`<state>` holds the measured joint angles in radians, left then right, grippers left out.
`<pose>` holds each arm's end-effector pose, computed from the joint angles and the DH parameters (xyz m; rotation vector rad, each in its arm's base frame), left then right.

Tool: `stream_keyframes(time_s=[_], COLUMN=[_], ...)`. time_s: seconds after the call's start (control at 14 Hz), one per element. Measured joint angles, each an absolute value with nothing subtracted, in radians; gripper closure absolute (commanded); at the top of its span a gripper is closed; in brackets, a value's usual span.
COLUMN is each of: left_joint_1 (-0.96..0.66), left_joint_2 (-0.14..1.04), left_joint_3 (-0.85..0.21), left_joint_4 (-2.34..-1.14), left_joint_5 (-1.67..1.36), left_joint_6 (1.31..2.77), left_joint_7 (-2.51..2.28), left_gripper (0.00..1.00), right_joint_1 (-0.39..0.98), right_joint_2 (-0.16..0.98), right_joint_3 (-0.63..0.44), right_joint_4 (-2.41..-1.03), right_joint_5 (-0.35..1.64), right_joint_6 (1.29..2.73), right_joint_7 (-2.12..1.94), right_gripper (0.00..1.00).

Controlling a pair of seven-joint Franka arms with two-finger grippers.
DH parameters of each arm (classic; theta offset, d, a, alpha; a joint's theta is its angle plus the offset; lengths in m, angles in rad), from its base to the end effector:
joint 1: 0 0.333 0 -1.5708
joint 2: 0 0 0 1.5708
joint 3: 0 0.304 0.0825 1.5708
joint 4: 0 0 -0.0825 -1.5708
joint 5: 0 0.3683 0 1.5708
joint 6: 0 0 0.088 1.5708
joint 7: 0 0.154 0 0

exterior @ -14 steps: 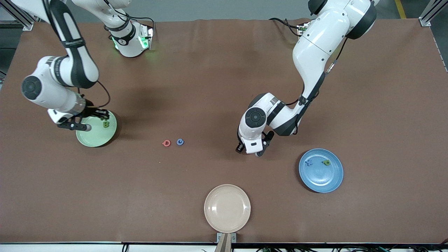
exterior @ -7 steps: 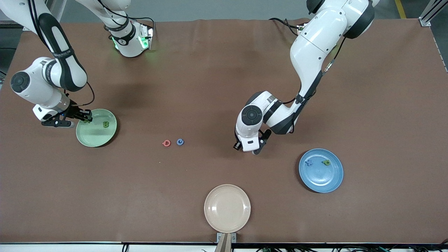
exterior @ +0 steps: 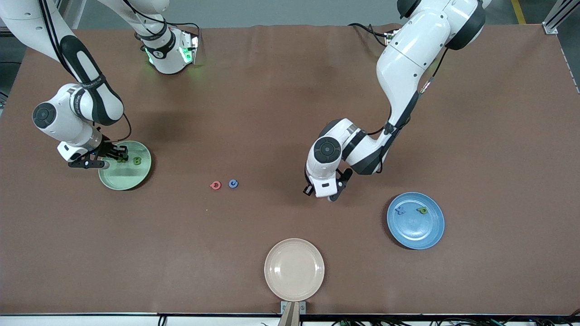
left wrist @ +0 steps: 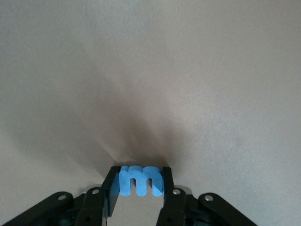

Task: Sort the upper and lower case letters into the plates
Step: 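Release the m into the blue plate while the right gripper reaches Q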

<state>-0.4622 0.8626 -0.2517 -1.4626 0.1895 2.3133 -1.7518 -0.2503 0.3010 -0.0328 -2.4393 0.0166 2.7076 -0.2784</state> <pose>0.5497 -0.4335 0.1344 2.7292 1.4857 -0.0631 0.4525 -0.1332 0.1353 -3.1349 0.0291 0.0502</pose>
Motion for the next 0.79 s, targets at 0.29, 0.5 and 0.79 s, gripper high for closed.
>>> stream_keyframes(time_s=[0.29,0.5,0.79], left_joint_1=[-0.445,-0.375,-0.248], left_joint_2=[0.809,0.754,0.738], left_joint_3=[-0.228,-0.221,-0.216], left_joint_4=[-1.447,-1.446,-1.449], left_joint_5=[0.264,0.294,0.317], left_joint_6=[2.232,2.165,2.104], left_joint_7=[-1.743,-1.651,-1.443], left_gripper=[0.98,0.98,0.98], right_joint_1=[-0.247,-0.182,0.024], right_joint_2=[0.251,0.128,0.060], right_joint_3=[-0.022,-0.011,0.001], right_joint_4=[-2.403,-2.335,-2.290], right_joint_5=[0.017,0.017,0.019], right_joint_6=[2.574,2.320,2.241], right_joint_7=[-0.279,-0.231,0.036], right_gripper=[0.00,0.00,0.00])
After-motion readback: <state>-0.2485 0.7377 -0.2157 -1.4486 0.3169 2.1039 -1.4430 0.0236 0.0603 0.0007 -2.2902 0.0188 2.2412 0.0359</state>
